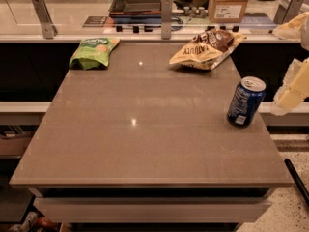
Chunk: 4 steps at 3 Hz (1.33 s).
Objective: Move pepsi can near green rice chip bag
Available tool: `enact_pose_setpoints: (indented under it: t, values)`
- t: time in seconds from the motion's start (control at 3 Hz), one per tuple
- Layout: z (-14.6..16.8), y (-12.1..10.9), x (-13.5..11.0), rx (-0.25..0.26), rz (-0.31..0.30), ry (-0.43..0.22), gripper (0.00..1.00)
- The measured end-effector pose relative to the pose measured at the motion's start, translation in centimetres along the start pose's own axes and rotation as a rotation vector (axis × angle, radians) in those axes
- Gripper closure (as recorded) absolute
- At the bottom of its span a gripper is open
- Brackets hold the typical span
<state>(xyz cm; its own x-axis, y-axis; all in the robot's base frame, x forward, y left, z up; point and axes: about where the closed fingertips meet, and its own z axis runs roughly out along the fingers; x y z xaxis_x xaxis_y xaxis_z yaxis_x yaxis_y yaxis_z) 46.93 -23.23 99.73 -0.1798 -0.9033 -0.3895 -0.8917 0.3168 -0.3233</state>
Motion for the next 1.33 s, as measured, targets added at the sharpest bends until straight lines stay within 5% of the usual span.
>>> enact_pose_setpoints:
  t: [0.67,1.33]
  values:
    - [0.8,-3.3,2.9,0.055,0.08,-0.042,0.0]
    - [3.0,-4.2,6.7,0.057,0.16,-0.166,0.0]
